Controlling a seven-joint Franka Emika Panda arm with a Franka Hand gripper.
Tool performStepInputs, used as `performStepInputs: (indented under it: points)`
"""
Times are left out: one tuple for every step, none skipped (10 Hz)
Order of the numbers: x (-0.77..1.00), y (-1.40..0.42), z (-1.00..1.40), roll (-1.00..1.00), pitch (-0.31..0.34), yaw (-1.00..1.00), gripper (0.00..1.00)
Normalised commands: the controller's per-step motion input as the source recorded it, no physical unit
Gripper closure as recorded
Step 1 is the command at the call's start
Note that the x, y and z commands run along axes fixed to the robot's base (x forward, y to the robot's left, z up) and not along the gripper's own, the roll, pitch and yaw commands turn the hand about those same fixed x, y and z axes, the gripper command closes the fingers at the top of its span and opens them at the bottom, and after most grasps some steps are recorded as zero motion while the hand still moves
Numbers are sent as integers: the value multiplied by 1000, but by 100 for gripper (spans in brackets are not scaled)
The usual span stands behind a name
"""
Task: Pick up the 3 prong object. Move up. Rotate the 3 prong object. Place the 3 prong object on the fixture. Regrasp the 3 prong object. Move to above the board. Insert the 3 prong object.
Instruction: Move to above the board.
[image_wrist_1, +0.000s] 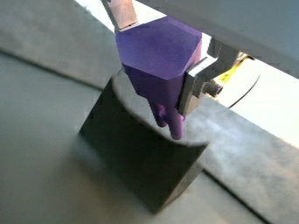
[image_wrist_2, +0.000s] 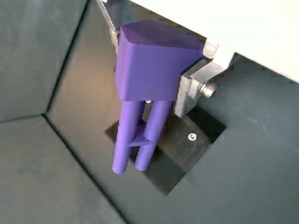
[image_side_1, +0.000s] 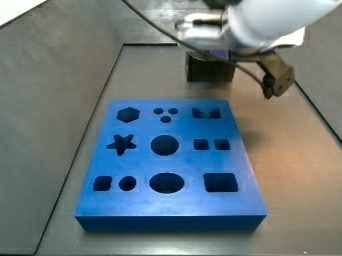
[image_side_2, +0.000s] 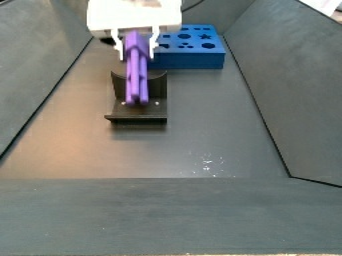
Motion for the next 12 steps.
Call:
performStepInputs:
  points:
    - [24,-139,1000,0,325,-16,100]
    - [23,-135,1000,-25,327,59,100]
    - [28,-127,1000,-41,308,147,100]
    - [32,-122,1000,-41,276,193,100]
    - [38,-115,1000,-28,212,233,100]
    - [38,-112,1000,-24,179,245,100]
    - [41,-102,1000,-15,108,244,100]
    - [43,-96,1000,-16,64,234,100]
    - [37,-84,1000,-19,17,202,100]
    - [35,-74,992,-22,-6,182,100]
    - [23,-42,782,-24,-28,134,100]
    - [18,-25,626,-25,-36,97,100]
